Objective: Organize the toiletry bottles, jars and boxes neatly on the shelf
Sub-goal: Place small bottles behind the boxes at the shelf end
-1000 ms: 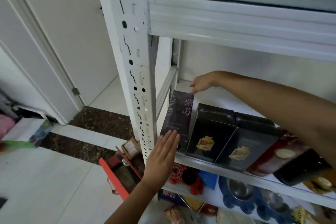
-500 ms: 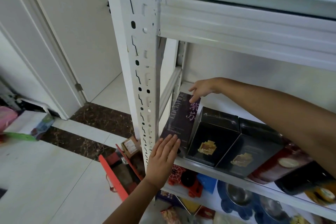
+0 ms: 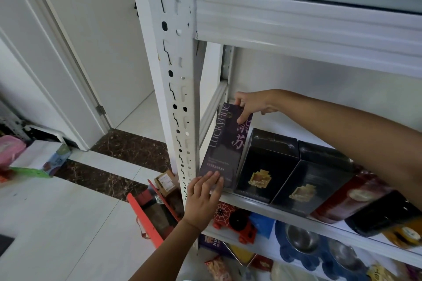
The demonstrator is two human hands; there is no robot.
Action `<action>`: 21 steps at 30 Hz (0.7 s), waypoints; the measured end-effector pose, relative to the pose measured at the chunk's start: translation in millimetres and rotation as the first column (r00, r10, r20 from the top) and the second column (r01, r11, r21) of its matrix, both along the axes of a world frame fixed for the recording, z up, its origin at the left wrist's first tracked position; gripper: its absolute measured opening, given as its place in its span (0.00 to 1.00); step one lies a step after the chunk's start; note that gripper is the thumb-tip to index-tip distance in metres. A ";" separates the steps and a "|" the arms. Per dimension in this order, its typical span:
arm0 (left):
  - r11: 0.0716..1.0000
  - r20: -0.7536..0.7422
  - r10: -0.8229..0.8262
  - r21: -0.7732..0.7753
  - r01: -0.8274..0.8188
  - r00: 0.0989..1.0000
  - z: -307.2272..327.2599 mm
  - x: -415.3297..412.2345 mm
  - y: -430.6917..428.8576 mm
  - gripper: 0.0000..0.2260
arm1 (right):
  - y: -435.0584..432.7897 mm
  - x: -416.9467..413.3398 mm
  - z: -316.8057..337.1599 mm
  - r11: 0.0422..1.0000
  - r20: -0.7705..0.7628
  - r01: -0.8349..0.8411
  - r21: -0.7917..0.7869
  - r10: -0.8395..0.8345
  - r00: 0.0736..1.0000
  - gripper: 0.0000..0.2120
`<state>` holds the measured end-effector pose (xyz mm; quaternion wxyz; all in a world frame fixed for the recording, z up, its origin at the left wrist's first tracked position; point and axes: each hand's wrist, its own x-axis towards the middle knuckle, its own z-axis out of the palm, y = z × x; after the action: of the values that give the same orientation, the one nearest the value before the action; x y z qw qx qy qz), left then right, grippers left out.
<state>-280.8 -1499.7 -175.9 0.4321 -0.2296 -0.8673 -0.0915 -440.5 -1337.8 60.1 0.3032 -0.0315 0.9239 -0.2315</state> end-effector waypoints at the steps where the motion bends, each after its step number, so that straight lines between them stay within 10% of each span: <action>1: 1.000 0.003 -0.003 -0.001 0.003 1.000 -1.1 -0.5 -0.2 0.21 | 1.6 1.4 1.7 1.000 0.004 0.011 0.005 -0.011 1.000 0.22; 21: 0.992 -0.079 -0.064 0.104 0.072 0.995 -13.6 -2.1 1.7 0.10 | 1.9 22.2 14.3 0.988 -0.115 -0.153 0.038 0.156 0.981 0.34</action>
<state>-282.9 -1498.0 -189.5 0.4727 -0.2387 -0.8360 -0.1435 -418.3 -1335.9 74.4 0.2658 -0.1123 0.9381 -0.1915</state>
